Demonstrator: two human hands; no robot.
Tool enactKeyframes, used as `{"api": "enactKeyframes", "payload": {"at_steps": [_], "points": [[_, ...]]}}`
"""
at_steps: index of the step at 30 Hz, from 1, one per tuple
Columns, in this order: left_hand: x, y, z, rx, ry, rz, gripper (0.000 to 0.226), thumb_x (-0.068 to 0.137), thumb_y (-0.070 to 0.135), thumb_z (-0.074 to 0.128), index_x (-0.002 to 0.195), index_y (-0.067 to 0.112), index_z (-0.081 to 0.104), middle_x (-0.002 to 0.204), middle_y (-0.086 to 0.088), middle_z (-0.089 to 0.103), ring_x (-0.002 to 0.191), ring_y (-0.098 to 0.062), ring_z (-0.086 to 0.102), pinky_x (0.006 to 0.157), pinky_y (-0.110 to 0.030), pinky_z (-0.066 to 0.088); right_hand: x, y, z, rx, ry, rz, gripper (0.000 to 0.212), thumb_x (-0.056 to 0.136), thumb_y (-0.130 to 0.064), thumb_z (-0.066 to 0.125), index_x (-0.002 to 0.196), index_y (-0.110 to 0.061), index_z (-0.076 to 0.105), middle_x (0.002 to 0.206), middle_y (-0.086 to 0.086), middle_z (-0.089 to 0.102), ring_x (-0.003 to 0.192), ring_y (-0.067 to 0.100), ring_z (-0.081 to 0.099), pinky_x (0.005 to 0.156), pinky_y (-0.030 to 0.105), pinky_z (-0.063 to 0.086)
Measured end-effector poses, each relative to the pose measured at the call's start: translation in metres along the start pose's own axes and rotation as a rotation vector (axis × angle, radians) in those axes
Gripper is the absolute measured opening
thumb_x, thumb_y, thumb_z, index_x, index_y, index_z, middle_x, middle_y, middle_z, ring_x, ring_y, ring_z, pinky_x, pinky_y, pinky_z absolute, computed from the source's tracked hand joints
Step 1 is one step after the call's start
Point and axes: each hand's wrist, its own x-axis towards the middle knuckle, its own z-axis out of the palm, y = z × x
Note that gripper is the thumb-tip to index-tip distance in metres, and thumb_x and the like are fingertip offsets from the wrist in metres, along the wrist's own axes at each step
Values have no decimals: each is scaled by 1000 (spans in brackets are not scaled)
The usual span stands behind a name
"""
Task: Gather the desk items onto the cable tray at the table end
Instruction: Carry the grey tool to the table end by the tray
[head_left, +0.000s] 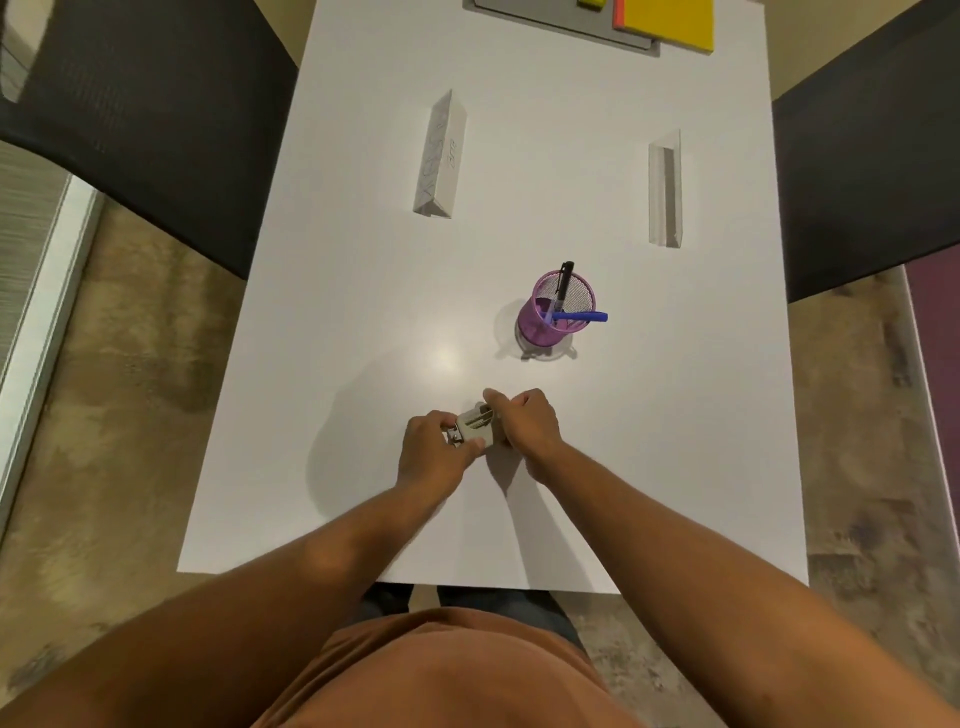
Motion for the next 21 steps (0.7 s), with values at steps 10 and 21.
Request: {"api": "enactKeyframes", "payload": {"at_steps": [10,21], "points": [[-12,8,-33,146,-410,187,61,86,37,85,133,21,48,121,-4,67,98,-20,67,67,-20,48,-52,-3,-3,56,-30,-143,27,91,-28,74,104,-7,64,100,12,71,81,15,67,72,30,57],[-45,53,11,-44,-922,170,58,74,23,89,124,15,60,114,-19,75,99,-33,79,88,-48,66,-121,53,-67,232,316,-120,12,94,-34,68,102,-24,68,101,-6,71,94,14,71,83,37,61]]}}
